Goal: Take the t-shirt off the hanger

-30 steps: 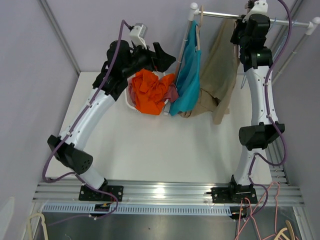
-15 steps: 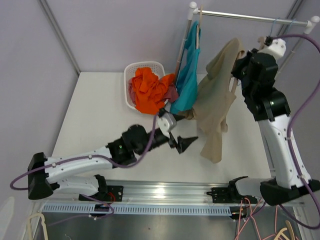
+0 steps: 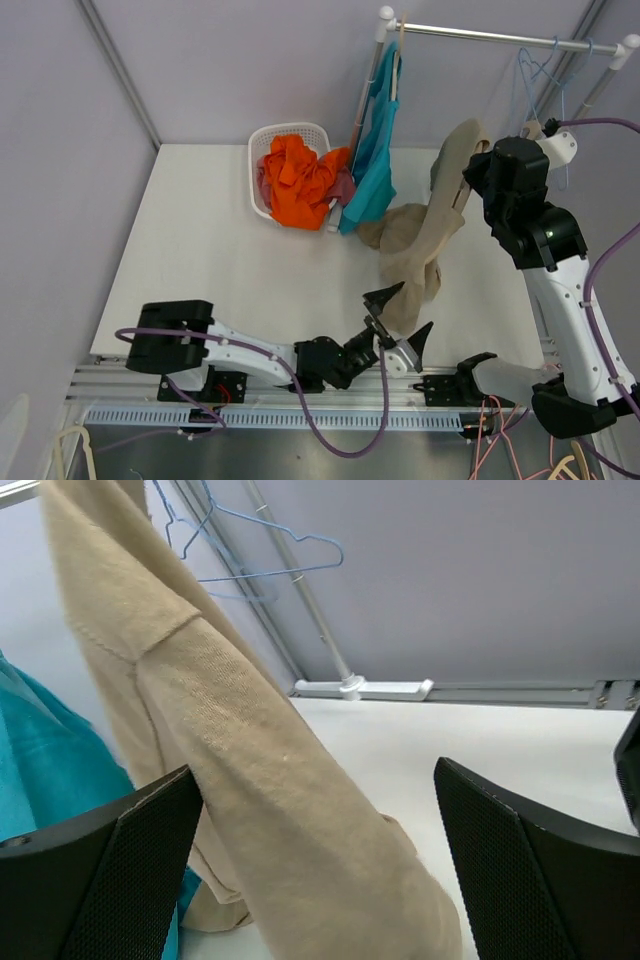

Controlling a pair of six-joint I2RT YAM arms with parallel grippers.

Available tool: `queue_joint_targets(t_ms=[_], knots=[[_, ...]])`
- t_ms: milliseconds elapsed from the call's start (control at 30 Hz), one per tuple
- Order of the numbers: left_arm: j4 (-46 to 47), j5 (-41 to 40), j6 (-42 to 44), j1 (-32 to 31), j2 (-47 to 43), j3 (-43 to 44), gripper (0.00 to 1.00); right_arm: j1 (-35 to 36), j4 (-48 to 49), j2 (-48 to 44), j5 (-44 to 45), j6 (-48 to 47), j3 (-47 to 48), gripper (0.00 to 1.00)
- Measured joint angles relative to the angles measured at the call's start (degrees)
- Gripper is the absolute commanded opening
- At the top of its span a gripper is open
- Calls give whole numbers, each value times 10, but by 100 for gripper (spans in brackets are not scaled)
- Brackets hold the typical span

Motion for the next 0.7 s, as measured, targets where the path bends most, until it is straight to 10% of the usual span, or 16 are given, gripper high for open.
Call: queue_joint_targets(t_ms=[233, 367, 700], knots=[[42, -63, 62, 3, 43, 39, 95, 9, -4, -45, -6, 5, -17, 0], [59, -98, 84, 15, 43, 64, 5, 10, -8, -57, -11, 5, -17, 0], [64, -91, 49, 19, 7, 41, 0, 9, -45, -39, -19, 3, 6, 0]])
